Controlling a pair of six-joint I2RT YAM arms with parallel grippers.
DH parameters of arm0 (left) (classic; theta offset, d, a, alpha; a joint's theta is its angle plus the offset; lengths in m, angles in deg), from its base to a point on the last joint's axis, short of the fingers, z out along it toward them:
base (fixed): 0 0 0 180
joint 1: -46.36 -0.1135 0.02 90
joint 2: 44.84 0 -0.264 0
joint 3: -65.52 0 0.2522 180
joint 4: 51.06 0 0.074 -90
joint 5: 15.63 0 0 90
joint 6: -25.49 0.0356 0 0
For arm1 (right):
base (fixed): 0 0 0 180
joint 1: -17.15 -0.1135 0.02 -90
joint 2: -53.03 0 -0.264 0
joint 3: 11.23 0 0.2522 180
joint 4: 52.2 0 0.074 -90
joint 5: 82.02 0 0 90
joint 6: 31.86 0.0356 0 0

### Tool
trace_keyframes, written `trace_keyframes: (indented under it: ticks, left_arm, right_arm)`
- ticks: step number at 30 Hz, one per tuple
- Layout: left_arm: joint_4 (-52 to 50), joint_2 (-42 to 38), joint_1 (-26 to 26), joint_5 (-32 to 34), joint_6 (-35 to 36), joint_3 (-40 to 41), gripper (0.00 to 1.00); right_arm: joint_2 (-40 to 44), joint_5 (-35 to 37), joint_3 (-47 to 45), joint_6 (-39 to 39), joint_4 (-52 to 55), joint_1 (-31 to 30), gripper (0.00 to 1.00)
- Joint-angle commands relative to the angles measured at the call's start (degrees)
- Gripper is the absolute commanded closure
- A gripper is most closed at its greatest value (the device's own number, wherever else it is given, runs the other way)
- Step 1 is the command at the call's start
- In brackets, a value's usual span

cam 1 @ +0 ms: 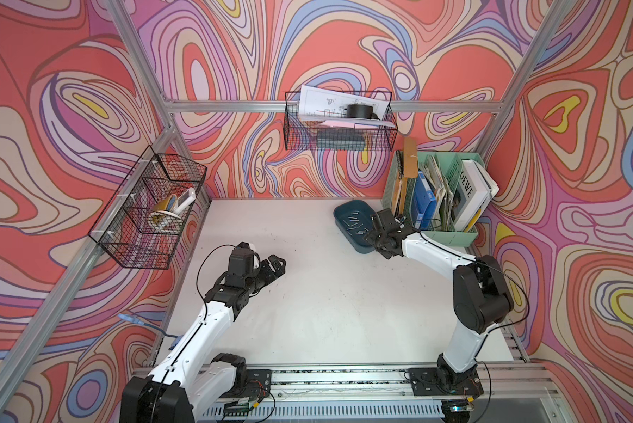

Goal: Take out the screws from the storage box
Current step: Move the storage box to the center of the board.

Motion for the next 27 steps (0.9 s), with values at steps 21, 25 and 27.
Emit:
trace_keyframes:
  ticks: [21, 25, 27]
  left_arm:
    - [-4.4, 2.0, 0.0, 3.1, 0.3, -1.5, 0.09]
    - [-4.6, 1.7, 0.0, 3.1, -0.2, -1.5, 0.09]
    - [-4.8, 1.7, 0.0, 3.1, -0.3, -1.5, 0.09]
  right_arm:
    - [-11.6, 5.9, 10.3, 3.3, 8.1, -0.4, 0.62]
    - [-11.5, 6.7, 10.6, 3.4, 8.9, -0.7, 0.70]
    - [-11.5, 6.7, 10.8, 3.4, 9.4, -0.8, 0.74]
